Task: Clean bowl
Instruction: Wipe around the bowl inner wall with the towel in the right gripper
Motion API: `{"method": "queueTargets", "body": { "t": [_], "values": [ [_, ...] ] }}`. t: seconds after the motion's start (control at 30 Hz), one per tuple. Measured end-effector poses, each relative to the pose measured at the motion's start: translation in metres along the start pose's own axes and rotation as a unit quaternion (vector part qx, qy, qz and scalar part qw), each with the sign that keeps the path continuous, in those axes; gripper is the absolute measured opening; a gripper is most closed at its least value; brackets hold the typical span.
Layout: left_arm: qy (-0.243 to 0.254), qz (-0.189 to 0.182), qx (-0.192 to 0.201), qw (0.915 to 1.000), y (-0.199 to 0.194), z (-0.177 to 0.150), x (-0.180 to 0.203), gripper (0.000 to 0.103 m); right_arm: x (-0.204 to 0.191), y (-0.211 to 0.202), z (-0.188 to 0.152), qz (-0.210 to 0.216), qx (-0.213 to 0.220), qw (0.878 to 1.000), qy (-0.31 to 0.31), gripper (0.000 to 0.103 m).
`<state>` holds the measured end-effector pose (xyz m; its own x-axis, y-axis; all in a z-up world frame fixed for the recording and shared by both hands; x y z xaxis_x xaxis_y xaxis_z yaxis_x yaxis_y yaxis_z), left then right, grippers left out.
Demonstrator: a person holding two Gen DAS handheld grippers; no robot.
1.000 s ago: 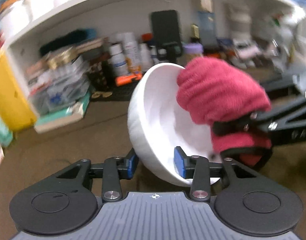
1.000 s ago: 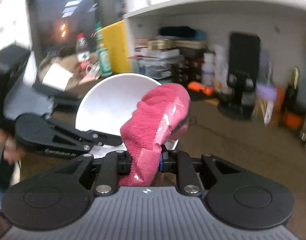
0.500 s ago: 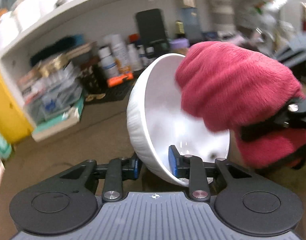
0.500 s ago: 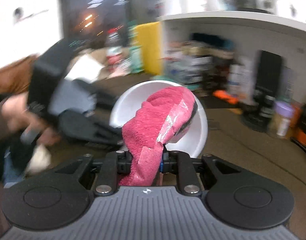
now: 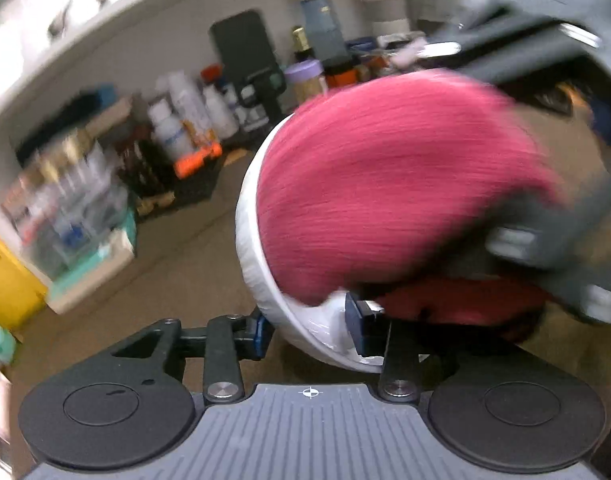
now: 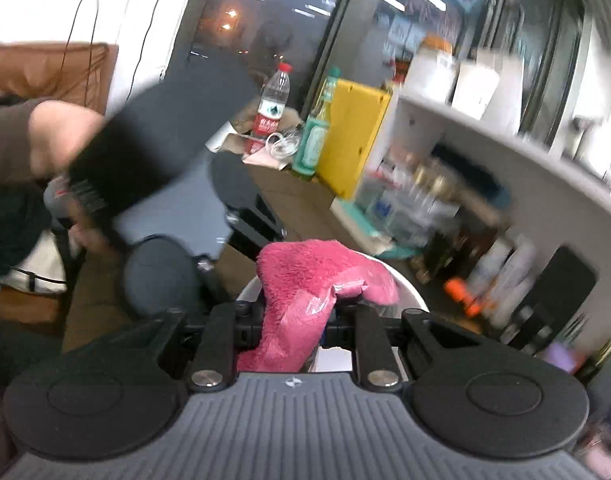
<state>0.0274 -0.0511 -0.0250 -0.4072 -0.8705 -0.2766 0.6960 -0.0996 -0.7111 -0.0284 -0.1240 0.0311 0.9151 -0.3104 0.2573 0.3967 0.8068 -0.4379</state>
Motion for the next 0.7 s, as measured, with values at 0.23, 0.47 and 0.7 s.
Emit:
{"method": "queueTargets", "body": {
  "t": [0.23,0.47,0.7],
  "values": [
    [-0.027,0.005,-0.007,0.9996,0.005,0.001,0.0,0.051,0.031,0.01,-0.048,-0.044,-0.036,0.992,0.113,0.02],
    [-0.028,0.027,-0.011,0.9992,0.007,0.006,0.007,0.057,0.014,0.016,-0.054,-0.133,-0.044,0.99,0.03,0.039],
    [-0.038,0.026,-0.014,0.9988,0.01,0.005,0.006,0.061,0.026,0.003,-0.044,-0.127,0.027,0.978,0.161,0.042]
  ]
}}
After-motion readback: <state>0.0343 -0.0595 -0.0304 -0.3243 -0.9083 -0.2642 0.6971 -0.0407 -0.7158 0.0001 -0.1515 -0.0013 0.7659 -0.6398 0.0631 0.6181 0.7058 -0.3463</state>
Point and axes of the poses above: each gripper's, at about its wrist camera, not at the fingertips, and y roughly the way its jaws point, x to its right, z to its top, the point moved 8 cm from there along y, roughly the way its jaws point, and after that the axes turned 4 degrees about z, right-handed, at the moved point
